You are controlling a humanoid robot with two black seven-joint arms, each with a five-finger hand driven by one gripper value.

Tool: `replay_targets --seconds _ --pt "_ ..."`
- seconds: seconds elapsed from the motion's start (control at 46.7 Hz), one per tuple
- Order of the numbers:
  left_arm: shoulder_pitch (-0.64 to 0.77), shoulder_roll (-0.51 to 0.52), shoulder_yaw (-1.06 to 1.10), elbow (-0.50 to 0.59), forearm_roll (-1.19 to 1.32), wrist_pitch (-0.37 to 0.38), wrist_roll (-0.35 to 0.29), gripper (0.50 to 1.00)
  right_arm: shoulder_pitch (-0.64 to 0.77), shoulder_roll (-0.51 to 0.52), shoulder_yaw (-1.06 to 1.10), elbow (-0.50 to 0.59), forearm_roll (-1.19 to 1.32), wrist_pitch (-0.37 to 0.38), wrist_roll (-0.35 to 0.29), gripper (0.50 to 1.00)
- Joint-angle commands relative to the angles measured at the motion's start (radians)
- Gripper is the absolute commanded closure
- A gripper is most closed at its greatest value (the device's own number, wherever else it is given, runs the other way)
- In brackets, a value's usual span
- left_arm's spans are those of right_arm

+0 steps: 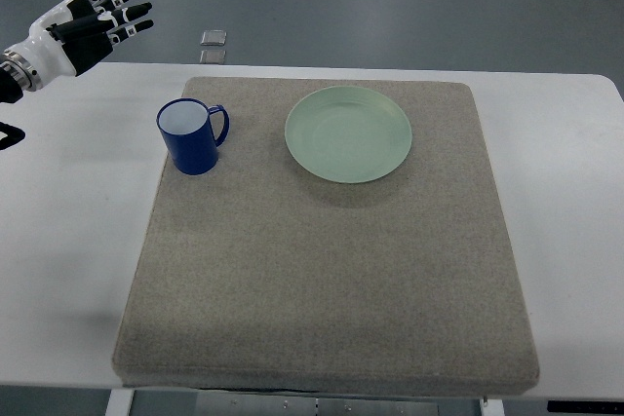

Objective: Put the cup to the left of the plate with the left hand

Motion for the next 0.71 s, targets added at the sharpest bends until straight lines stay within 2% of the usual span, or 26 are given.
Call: replay_targets --seconds 0.0,0.107,0.214,0.428,0.685 --pt "0.0 0.001 -0.001 0.013 -0.136 -0.033 0.077 0.501 0.0 0.0 0.0 0.0 0.0 0.0 0.0 0.568" --pt "0.0 -0.001 -0.001 0.03 -0.259 -0.052 0.145 0.504 0.0 0.0 0.0 0.0 0.0 0.0 0.0 0.568" --pt "-0.003 -0.004 -0.001 0.03 -0.304 -0.052 0.176 0.501 0.0 0.0 0.0 0.0 0.0 0.0 0.0 0.568" --pt "-0.022 -0.051 0.001 0.033 -0.307 -0.05 0.212 0.501 0.0 0.0 0.0 0.0 0.0 0.0 0.0 0.568" --pt "-0.022 -0.061 -0.001 0.032 -0.305 -0.047 0.215 0.501 0.0 0.0 0.0 0.0 0.0 0.0 0.0 0.568"
